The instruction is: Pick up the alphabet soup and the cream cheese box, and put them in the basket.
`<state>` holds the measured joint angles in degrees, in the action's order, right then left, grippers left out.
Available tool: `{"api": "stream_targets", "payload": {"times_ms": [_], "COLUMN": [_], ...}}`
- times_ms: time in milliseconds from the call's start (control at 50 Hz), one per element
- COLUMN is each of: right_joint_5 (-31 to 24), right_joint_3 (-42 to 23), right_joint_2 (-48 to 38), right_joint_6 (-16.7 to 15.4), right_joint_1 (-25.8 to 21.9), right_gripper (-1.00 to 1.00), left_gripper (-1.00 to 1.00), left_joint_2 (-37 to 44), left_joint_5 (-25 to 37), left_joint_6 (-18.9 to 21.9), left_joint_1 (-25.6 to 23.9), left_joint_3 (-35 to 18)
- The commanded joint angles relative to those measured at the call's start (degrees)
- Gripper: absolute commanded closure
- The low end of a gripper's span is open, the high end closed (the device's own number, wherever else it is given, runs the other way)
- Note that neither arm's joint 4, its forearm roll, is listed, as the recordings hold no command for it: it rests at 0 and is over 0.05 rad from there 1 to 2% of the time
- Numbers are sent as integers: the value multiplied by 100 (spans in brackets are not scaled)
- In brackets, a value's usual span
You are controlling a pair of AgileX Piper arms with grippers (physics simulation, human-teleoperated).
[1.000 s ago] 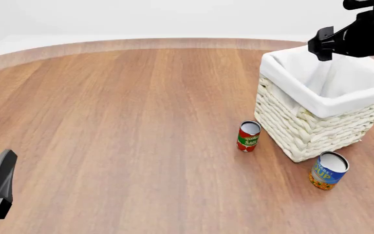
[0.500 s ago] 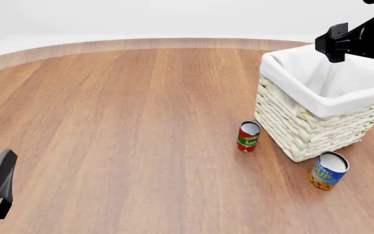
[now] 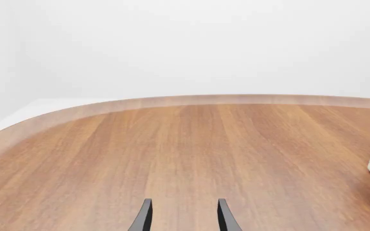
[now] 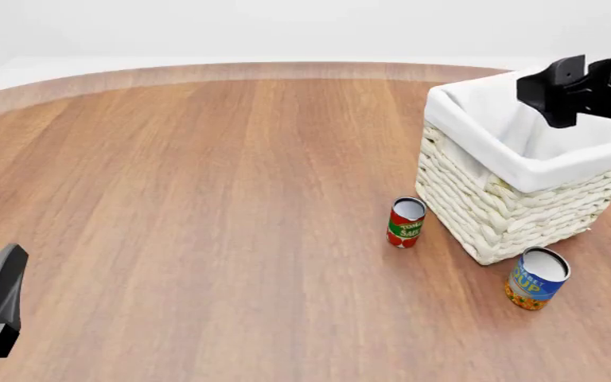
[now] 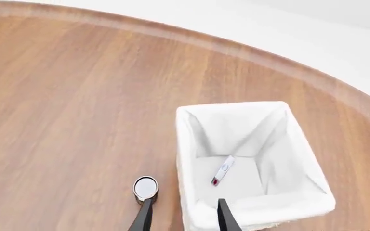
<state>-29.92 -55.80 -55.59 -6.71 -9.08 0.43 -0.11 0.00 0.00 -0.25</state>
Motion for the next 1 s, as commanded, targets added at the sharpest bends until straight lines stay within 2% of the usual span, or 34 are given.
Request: {"api": "stream_targets", "payload": {"times_ms": [20,80,520,740,1000], "right_joint_5": [-97,-42,-41,-188,-254], "right_joint_3": [230,390,391,398,646], "right_joint_2": [327,400,400,511,765], "right_joint_6": [87,57,57,-124,-61], "right_joint_1": [-98,-79,-79,3,113], "right_gripper": [-100,-100,-100,-100,-100], "left_gripper": [-100,-100,-100,-100,-100], "left_joint_2": [0,0,0,0,0], "left_joint_5": [0,0,0,0,0], "left_joint_6": [0,0,0,0,0], "left_joint_1": [0,0,0,0,0], "left_joint_3": [0,0,0,0,0]}}
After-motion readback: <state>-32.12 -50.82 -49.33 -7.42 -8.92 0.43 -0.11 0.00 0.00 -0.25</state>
